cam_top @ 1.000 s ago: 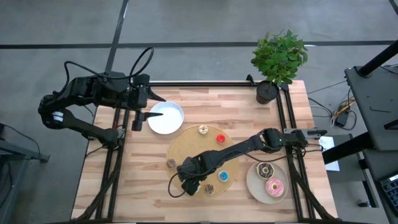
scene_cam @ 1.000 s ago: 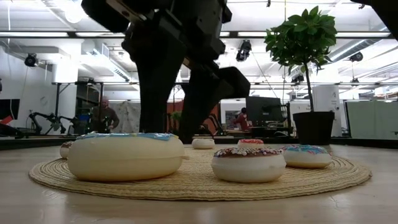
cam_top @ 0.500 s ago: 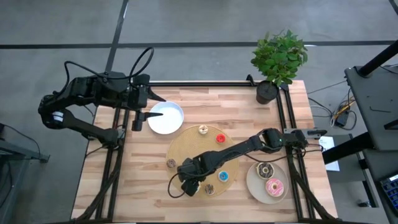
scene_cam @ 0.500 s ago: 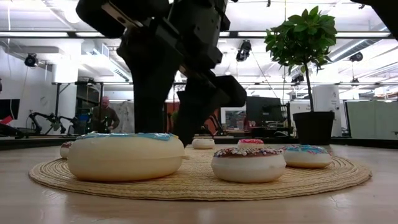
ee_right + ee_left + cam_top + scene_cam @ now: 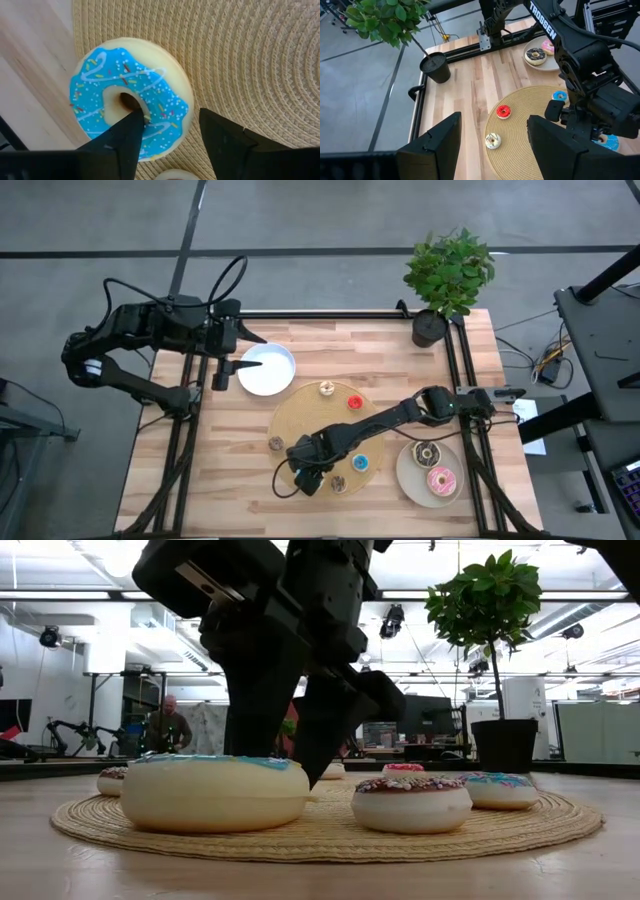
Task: Pick & Place donuts
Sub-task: Put the large blue donut into the gray plate
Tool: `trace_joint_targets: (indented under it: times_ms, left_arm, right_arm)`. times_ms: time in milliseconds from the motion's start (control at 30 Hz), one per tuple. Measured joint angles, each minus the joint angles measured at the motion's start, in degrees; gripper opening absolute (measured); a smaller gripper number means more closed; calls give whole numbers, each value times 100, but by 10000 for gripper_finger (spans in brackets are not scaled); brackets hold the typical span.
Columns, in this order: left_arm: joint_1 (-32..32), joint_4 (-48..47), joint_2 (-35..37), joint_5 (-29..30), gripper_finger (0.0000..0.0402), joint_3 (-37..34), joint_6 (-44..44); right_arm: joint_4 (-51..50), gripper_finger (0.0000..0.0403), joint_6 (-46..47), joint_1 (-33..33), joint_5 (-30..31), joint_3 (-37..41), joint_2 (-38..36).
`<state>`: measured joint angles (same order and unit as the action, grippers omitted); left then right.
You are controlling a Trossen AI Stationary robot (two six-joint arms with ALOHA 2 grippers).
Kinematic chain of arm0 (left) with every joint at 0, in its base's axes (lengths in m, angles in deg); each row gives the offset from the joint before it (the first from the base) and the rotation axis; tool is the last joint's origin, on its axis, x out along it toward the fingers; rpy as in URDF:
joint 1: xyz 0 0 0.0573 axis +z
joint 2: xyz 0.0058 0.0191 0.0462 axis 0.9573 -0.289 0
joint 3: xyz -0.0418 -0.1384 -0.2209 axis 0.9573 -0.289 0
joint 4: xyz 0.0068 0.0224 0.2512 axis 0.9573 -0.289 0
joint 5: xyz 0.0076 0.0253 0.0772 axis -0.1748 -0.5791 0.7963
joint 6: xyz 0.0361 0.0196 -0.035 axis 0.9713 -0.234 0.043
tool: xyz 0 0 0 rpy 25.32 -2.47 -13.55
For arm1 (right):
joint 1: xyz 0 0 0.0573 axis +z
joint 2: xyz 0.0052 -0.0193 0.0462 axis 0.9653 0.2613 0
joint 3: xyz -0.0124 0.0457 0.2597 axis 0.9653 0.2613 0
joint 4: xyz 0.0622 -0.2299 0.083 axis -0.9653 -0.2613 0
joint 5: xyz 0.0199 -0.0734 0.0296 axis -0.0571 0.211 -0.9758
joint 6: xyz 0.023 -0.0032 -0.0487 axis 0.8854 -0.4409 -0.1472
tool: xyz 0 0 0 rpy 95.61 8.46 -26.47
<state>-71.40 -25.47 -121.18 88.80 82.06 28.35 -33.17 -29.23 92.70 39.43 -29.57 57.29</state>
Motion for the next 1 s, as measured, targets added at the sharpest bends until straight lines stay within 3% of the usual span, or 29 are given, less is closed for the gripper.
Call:
trace_joint_targets:
  times_ms: [533,1000]
  left_arm:
    - [-2,-2,0,0,199,0,0]
    - [-2,-1,0,2,199,0,0]
  right_arm:
    - [45,75,-57,-2,4,-168,0]
    - [-106,63,-200,-33,5,-428,-68]
